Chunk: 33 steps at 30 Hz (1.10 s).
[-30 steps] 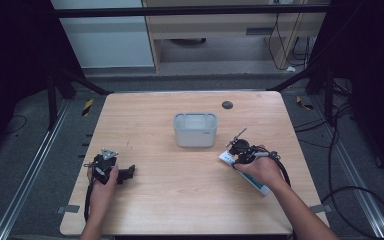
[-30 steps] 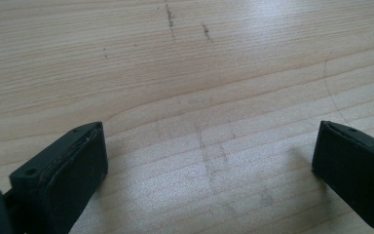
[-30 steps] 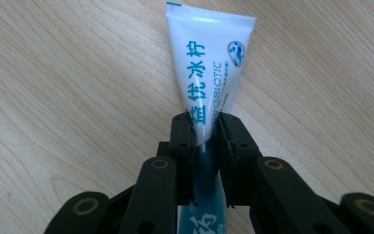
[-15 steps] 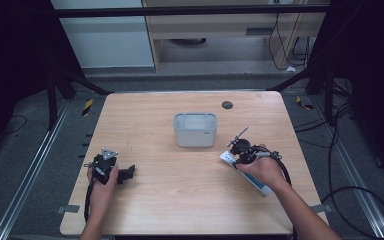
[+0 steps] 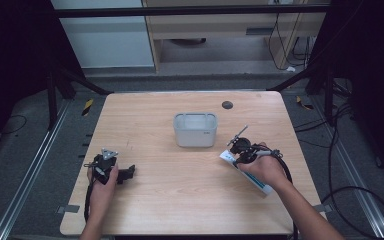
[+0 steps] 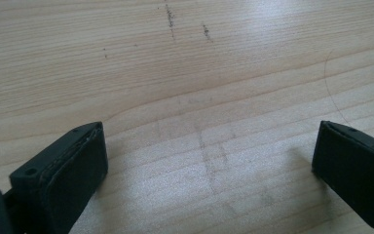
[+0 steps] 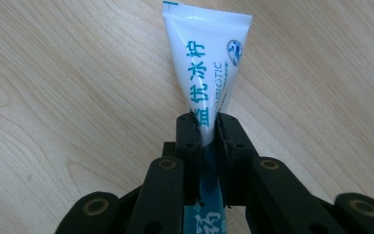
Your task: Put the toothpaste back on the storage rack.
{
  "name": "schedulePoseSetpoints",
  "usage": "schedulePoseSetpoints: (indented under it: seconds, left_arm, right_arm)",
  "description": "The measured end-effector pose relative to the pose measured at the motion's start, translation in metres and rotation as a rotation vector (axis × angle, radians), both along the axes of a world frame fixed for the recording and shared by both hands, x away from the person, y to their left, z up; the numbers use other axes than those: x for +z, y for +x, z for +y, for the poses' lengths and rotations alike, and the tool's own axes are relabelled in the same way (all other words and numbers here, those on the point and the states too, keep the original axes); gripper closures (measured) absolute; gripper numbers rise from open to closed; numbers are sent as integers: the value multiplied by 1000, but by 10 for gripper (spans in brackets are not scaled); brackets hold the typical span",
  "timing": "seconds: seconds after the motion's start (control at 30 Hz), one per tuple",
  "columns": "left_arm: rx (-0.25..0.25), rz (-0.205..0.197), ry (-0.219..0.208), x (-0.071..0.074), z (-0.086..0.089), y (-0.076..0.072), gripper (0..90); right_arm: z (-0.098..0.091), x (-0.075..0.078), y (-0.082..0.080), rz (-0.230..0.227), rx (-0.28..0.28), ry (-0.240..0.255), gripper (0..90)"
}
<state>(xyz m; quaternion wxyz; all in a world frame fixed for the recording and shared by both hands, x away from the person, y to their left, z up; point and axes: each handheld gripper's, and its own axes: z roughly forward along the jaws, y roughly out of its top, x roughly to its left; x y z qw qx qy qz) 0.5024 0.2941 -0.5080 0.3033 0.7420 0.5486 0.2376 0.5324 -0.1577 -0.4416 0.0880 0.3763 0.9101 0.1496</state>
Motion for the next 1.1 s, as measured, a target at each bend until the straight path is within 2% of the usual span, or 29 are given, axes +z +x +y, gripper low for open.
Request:
schedulePoseSetpoints:
  seconds: [0.23,0.33,0.67,1.1]
  left_arm:
    - [0,0,0,0,0,0,0]
    - [0,0,0,0,0,0,0]
    - [0,0,0,0,0,0,0]
    - [0,0,0,0,0,0,0]
  right_arm:
    - [-5,17,2,-37,-31,38,807]
    - [-9,26,5,-72,-44,70,808]
    - [-14,43,10,-110,-69,131,807]
    - [0,61,8,-188,-75,234,808]
